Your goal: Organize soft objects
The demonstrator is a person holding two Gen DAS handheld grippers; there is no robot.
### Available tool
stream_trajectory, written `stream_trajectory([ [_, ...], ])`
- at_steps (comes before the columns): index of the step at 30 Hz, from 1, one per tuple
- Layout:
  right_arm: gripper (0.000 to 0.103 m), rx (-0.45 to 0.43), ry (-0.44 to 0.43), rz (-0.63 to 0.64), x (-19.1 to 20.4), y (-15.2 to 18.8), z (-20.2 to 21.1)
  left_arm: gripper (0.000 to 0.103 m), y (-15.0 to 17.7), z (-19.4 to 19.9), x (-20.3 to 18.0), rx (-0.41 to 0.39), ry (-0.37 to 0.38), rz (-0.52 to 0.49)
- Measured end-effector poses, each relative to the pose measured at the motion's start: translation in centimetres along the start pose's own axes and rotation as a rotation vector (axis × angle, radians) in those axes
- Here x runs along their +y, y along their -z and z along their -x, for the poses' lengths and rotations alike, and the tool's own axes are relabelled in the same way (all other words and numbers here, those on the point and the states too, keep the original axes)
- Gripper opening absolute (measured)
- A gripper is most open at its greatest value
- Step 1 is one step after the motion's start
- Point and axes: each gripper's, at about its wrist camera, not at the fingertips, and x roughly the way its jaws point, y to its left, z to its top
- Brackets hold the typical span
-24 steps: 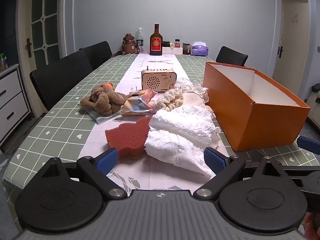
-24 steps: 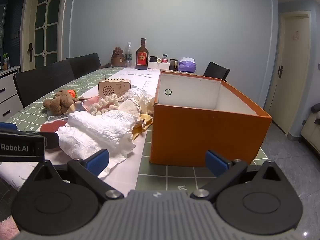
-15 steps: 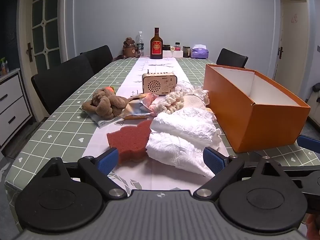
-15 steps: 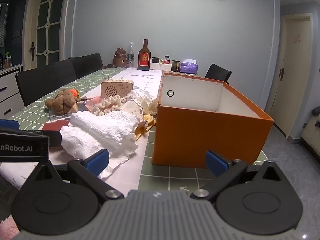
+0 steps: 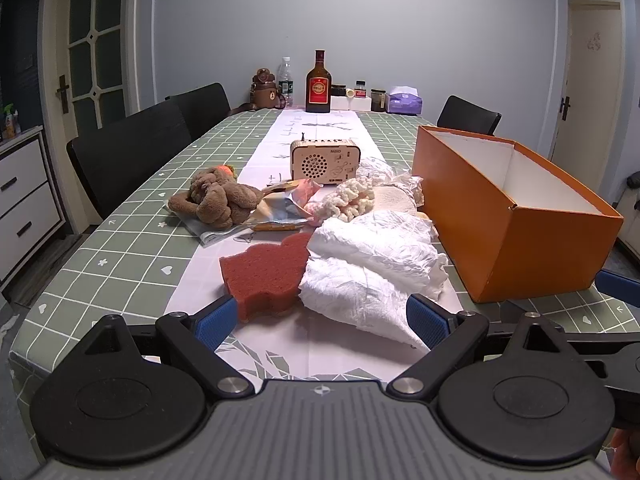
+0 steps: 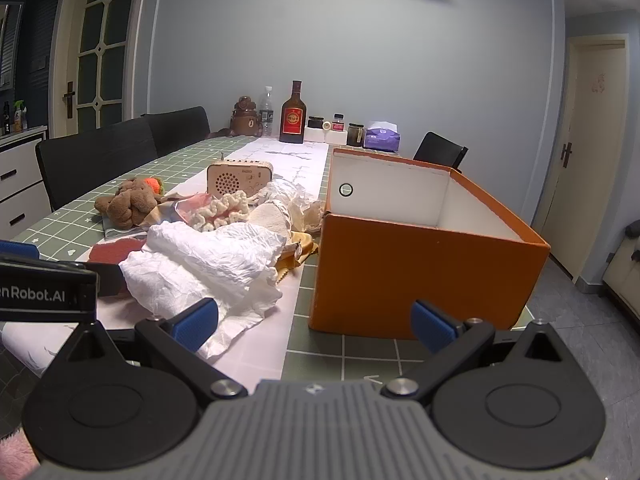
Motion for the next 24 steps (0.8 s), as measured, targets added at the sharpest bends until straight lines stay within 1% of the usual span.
stream_trajectory([
  [24, 0.1, -0.004, 0.003, -0.001, 0.19, 0.02, 0.03, 0.103, 0.17, 0.02, 0.2, 0.001, -0.003, 0.019],
])
